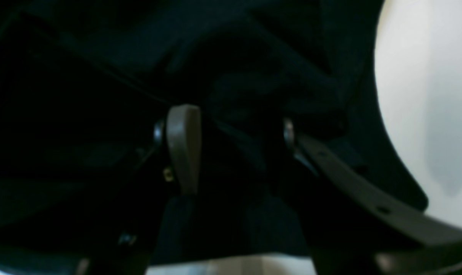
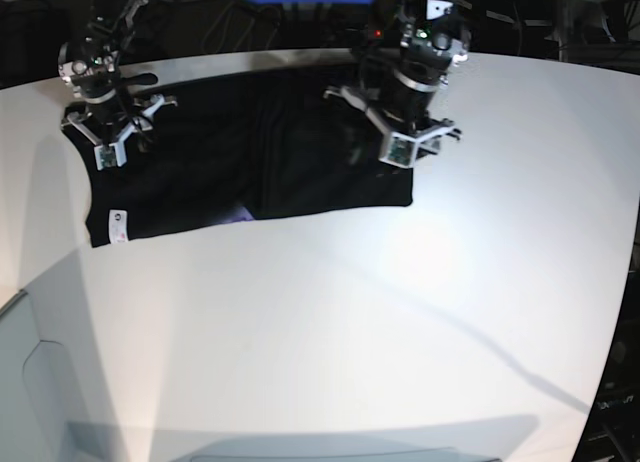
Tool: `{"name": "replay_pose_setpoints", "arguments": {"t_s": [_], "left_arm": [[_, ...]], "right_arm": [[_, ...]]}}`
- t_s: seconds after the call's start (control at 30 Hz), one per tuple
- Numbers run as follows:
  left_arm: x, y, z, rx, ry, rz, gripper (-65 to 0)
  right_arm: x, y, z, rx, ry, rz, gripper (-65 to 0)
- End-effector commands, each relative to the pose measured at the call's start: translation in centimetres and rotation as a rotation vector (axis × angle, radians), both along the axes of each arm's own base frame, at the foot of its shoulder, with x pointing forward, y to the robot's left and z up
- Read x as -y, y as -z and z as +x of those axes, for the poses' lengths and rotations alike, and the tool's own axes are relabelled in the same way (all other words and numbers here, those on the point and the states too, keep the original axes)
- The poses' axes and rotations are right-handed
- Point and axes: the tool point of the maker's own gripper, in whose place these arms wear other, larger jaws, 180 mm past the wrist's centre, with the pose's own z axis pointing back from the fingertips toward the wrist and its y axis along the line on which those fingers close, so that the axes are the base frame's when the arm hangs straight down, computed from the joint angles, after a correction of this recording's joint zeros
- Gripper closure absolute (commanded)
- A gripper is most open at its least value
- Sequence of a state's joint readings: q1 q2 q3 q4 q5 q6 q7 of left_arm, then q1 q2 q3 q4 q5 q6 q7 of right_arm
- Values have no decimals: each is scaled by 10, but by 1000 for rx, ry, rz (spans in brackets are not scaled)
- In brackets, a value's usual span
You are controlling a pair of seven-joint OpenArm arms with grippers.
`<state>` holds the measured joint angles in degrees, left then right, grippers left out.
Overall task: Fold the T-shirt properly
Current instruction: 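Open the left gripper and lift it off the folded band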
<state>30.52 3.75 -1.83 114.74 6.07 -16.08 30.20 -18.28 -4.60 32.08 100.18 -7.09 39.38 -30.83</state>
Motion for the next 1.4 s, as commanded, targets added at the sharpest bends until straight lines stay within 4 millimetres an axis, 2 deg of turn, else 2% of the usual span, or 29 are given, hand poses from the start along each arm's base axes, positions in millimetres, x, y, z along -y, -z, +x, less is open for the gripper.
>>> {"name": "replay_pose_setpoints", "arguments": {"t_s": [0.0,0.1,0.13,0.3,0.43,0.6,0.67,0.8,0.97,1.07,1.23,1.37], "left_arm": [[1,-8,0,23,-12,-52,-352],[-13,-2,-11,-11,-34,-98,-352],[-12,-1,-15,-20,-20,-115,-352],[15,2,-32,-67,89,-195,-352],[40,17,-50,-131,170,-215,-352],[47,41,-62,-203,181,-221,-352],[49,46,-59,-210,192,-219,-352],[48,60,-60,-240,189,-211,-352],[47,60,-58,-237,187,-211,-352],[47,59,-58,-236,187,-211,-352],[49,59,-59,-236,190,-212,-352],[49,59,-58,-233,188,-215,-355]], "right_arm": [[1,0,-2,-15,-12,-14,-274],[1,0,-2,-14,-12,-14,-274],[1,0,-2,-14,-12,-14,-274],[1,-3,3,-2,-11,-14,-274],[1,-4,5,3,-11,-14,-274],[2,-7,7,13,-10,-17,-274],[2,-8,9,19,-11,-19,-274],[2,-28,17,72,-12,-42,-274],[-1,-55,26,144,-12,-69,-274],[-2,-61,31,166,-4,-71,-274],[29,-70,39,202,93,-93,-280],[41,-61,42,192,134,-73,-356]]}}
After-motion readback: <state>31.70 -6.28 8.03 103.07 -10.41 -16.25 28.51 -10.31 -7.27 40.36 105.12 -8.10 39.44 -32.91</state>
